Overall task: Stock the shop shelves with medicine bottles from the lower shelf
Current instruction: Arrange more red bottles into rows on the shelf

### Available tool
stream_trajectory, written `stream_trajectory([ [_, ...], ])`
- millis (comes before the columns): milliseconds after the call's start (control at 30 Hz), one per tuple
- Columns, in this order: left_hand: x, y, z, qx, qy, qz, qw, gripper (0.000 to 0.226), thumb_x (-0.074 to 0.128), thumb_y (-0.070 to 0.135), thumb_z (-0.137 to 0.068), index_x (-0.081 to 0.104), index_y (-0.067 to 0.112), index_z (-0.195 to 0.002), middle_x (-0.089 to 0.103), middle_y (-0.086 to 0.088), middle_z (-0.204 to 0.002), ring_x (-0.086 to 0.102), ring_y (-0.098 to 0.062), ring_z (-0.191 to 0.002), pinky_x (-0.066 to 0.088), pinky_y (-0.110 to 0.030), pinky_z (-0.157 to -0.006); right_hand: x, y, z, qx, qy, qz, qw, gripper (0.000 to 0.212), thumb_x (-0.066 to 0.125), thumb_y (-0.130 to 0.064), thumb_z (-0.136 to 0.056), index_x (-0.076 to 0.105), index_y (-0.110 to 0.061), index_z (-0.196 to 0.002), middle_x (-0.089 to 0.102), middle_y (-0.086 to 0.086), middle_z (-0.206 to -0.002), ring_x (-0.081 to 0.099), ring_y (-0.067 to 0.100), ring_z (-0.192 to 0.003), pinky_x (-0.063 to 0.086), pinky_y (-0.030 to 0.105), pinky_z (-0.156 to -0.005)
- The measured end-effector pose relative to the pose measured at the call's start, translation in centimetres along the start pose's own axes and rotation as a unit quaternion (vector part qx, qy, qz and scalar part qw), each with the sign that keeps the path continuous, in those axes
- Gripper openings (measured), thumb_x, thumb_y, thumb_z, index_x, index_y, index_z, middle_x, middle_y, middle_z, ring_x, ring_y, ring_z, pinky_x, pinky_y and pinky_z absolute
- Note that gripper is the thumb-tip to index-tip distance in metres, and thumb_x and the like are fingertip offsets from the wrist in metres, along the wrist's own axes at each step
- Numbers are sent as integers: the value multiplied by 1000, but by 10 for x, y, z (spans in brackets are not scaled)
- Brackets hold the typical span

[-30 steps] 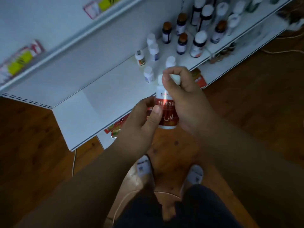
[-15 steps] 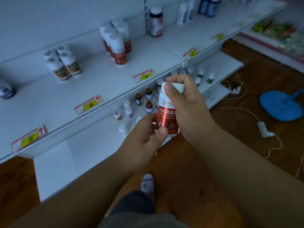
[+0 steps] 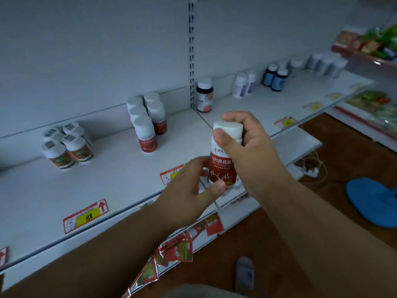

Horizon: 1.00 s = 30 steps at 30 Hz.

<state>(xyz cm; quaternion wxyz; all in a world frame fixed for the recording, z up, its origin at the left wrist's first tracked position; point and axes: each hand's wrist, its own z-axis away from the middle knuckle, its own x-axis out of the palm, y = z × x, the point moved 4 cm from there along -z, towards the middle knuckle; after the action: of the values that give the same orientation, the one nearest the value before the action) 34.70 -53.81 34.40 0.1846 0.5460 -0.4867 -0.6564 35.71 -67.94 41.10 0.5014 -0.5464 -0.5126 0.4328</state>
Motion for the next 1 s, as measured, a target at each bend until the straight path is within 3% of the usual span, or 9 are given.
stream_trajectory([
  [100, 4, -8, -24, -43, 76, -17, 996, 76, 40, 78, -78, 43, 31, -138, 53, 11, -133, 51, -5, -118, 46, -39, -99, -5, 14, -42, 3, -59, 46, 997, 25, 69, -28, -90, 59, -32, -113, 66, -6, -102, 67, 8, -87, 59, 37, -81],
  [267, 7, -23, -38, -138, 193, -79, 968, 93, 32, 89, -75, 38, 27, -144, 49, 7, -141, 47, -9, -126, 44, -41, -103, 2, 29, -95, -5, -193, 138, 971, 36, 64, -39, -90, 52, -34, -124, 63, -16, -109, 64, -1, -94, 53, 26, -83],
  [400, -4, -31, -38, -204, 250, -145, 935, 91, 36, 84, -76, 35, 26, -147, 44, 4, -147, 42, -13, -132, 40, -39, -107, 26, 44, -122, -30, -252, 226, 941, 46, 68, -41, -87, 52, -30, -128, 59, -16, -110, 60, 3, -100, 50, 30, -92],
  [533, -22, -40, -37, -234, 244, -229, 913, 90, 41, 80, -78, 33, 24, -148, 42, 3, -150, 40, -19, -135, 37, -43, -111, 51, 57, -145, -70, -272, 287, 916, 51, 75, -38, -84, 51, -26, -128, 54, -14, -108, 55, 8, -99, 43, 22, -78],
  [600, -31, -45, -40, -238, 235, -276, 901, 85, 44, 76, -81, 34, 24, -147, 42, 4, -150, 38, -20, -136, 34, -41, -114, 62, 64, -156, -87, -276, 316, 904, 54, 79, -35, -81, 51, -24, -126, 54, -8, -113, 55, 11, -100, 43, 24, -80],
  [733, -53, -53, -50, -163, 296, -373, 864, 66, 54, 59, -84, 51, 17, -135, 51, -5, -139, 47, -27, -126, 41, -43, -105, 84, 70, -168, -132, -273, 364, 881, 55, 83, -35, -77, 55, -23, -123, 51, -2, -113, 54, 14, -100, 44, 28, -82],
  [900, -80, -76, -66, -156, 256, -440, 846, 78, 62, 48, -86, 37, 10, -150, 31, -11, -159, 22, -29, -149, 15, -40, -119, 106, 74, -172, -145, -266, 412, 859, 56, 79, -30, -81, 54, -20, -130, 52, 3, -120, 55, 20, -104, 44, 30, -88],
  [1000, -86, -83, -68, -145, 226, -452, 851, 79, 63, 44, -88, 32, 9, -152, 33, -10, -158, 23, -27, -149, 13, -38, -119, 114, 81, -174, -147, -251, 431, 854, 54, 78, -28, -81, 52, -18, -127, 52, 4, -122, 54, 20, -105, 42, 28, -85],
])
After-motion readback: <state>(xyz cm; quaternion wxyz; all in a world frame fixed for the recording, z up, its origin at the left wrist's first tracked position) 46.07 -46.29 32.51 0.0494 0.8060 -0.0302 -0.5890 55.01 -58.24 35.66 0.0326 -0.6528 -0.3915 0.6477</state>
